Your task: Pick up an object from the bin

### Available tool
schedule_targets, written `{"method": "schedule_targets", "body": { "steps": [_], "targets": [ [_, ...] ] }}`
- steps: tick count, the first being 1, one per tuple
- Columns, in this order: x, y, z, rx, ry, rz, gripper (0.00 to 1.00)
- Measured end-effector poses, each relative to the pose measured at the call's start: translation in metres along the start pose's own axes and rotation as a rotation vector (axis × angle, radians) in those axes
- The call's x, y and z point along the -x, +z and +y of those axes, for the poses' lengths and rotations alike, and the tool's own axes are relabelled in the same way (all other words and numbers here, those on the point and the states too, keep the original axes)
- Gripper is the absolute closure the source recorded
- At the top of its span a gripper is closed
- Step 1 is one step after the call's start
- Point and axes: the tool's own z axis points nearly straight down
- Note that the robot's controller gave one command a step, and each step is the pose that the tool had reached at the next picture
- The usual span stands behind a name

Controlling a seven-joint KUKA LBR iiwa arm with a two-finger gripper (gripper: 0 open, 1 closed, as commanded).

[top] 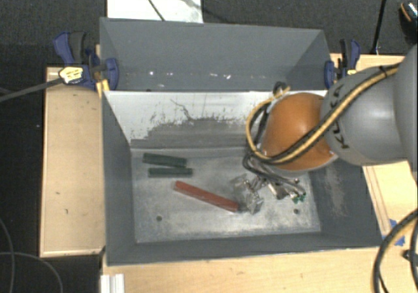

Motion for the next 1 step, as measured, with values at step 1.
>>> {"method": "schedule_targets", "body": {
  "steps": [1],
  "targets": [
    [0.0001, 0.0000, 0.0000, 0.000, 0.000, 0.000, 0.00]
  ]
}}
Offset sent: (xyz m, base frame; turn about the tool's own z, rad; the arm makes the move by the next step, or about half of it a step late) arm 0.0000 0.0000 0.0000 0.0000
